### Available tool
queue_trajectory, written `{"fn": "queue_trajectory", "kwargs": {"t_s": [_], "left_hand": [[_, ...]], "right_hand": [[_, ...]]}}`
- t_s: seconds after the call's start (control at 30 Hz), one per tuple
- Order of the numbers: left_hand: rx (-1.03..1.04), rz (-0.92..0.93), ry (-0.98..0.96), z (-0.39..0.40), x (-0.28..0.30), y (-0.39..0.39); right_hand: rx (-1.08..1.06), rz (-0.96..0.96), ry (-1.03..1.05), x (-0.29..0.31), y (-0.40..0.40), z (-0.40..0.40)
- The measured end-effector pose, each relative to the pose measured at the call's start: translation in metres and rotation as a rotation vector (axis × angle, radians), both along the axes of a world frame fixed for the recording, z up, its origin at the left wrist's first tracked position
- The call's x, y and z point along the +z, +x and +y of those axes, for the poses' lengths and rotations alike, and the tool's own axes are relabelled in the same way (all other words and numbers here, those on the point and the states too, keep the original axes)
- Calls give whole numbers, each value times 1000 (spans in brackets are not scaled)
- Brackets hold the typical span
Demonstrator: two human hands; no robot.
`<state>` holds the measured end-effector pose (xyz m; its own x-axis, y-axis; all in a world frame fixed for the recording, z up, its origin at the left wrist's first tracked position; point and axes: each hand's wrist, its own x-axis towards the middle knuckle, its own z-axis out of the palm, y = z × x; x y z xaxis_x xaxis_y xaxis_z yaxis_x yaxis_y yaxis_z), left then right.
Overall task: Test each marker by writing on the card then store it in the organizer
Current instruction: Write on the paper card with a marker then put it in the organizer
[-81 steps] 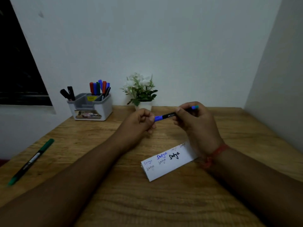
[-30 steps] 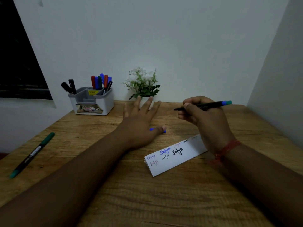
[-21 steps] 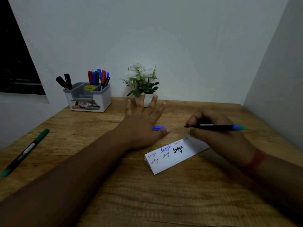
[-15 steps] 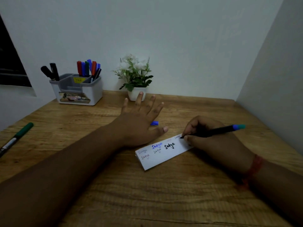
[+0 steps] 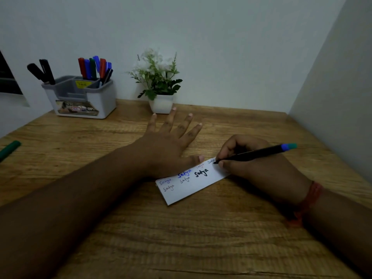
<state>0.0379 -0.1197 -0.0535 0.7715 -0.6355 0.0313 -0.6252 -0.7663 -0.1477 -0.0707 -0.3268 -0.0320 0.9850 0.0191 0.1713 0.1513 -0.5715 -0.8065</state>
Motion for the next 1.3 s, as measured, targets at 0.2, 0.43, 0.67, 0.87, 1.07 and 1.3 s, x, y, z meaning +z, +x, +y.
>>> {"fn": "queue_trajectory", "kwargs": {"t_s": [0.2, 0.43, 0.67, 0.87, 1.07, 1.3], "left_hand": [[8, 7, 16, 0, 1, 0], [2, -16, 27, 0, 0, 1], [-2, -26, 29, 0, 1, 1], [-6, -31, 33, 0, 0, 2], [-8, -37, 33, 0, -1, 3], [-9, -47, 41, 0, -1, 2]], "right_hand": [[-33, 8, -4, 0, 0, -5], [-64, -27, -42, 0, 0, -1], [-67, -23, -78, -2, 2, -1], [-62, 12, -74, -1, 1, -1], [-70, 3, -36, 0, 0, -2], [-81, 24, -34, -1, 1, -2]]}}
